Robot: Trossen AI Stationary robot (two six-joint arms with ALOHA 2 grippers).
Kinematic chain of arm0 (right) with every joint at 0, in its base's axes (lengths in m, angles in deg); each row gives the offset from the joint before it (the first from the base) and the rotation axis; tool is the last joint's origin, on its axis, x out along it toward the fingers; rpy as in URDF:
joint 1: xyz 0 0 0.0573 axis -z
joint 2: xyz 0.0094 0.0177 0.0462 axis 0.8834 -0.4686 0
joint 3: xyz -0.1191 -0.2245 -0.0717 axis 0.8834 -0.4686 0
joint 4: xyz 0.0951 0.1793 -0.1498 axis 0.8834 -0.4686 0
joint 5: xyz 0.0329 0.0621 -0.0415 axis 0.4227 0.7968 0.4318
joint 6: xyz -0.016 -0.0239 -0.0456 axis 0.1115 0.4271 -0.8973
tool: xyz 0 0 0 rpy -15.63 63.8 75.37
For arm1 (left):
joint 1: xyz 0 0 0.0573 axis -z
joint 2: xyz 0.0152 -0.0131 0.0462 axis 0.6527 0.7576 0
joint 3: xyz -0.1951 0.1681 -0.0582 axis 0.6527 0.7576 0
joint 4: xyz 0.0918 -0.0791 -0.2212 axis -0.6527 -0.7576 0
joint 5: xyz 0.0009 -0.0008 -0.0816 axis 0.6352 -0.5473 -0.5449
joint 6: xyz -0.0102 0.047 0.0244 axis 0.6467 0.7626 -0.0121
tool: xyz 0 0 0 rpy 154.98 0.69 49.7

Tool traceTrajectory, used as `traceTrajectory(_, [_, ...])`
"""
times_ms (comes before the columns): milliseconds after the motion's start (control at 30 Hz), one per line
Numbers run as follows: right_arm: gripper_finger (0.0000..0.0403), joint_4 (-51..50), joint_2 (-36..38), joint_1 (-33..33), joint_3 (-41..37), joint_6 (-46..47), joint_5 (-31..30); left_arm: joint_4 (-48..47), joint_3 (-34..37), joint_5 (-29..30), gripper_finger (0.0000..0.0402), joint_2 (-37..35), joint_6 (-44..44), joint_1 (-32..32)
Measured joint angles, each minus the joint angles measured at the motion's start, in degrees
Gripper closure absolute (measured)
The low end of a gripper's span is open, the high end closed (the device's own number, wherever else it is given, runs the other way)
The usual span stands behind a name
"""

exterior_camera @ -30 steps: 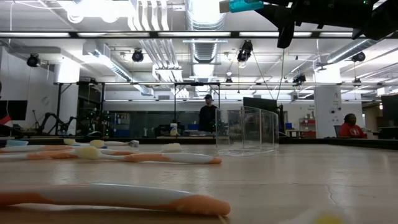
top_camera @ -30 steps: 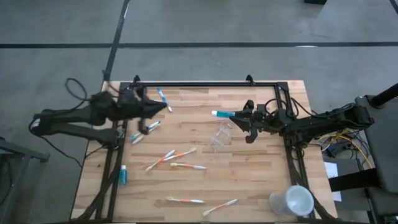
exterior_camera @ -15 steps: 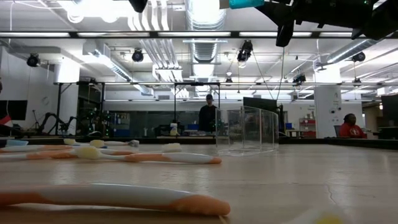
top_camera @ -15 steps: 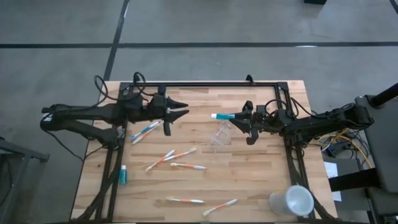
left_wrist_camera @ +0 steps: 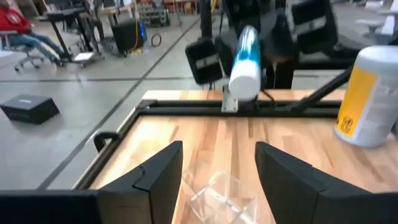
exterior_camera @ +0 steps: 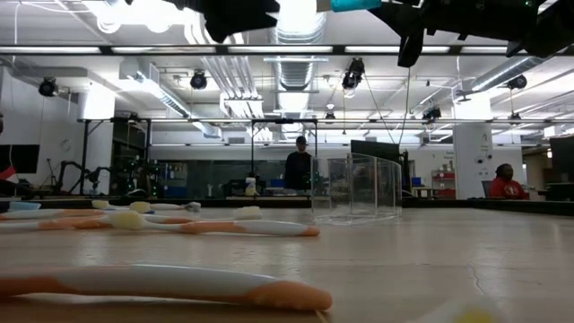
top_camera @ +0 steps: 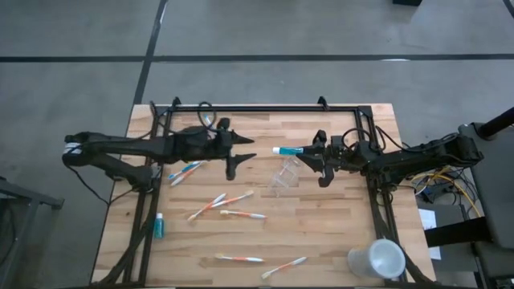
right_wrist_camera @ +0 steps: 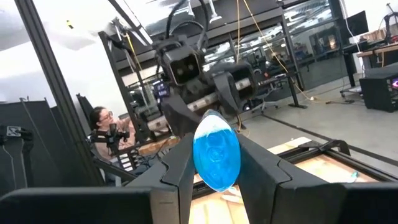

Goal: Pick & Place toothbrushing station
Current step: Put the mouthwash bottle into the transparent organizer

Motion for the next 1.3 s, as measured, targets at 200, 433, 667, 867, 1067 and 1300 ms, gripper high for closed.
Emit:
traceTrajectory(200, [0.0307,0.02,0.04,0.00,0.00,-0.02,1.06,8.23,-0.07,-0.24,0.0195,4.04,-0.52,0.00])
traceTrajectory(433, [0.0307,0.06,0.04,0.00,0.00,0.11,1.33,12.48,-0.09,-4.26,0.0195,6.09,-7.65,-0.02])
traceTrajectory(667, [0.0307,0.08,0.04,0.00,0.00,0.06,1.48,18.04,-0.11,-7.58,0.0195,8.42,-10.10,0.00])
traceTrajectory(867, [0.0307,0.08,0.04,0.00,0.00,0.13,2.78,20.00,-0.11,-7.36,0.0195,9.89,-10.10,-0.07])
traceTrajectory(1067, [0.0307,0.47,0.09,-0.13,0.02,0.11,2.88,23.87,-0.11,-6.40,0.0195,11.44,-10.10,-0.31])
traceTrajectory(1300, [0.0307,0.45,0.11,-0.13,0.02,0.03,2.97,24.95,-0.11,-7.99,0.0195,11.79,-11.21,-0.33])
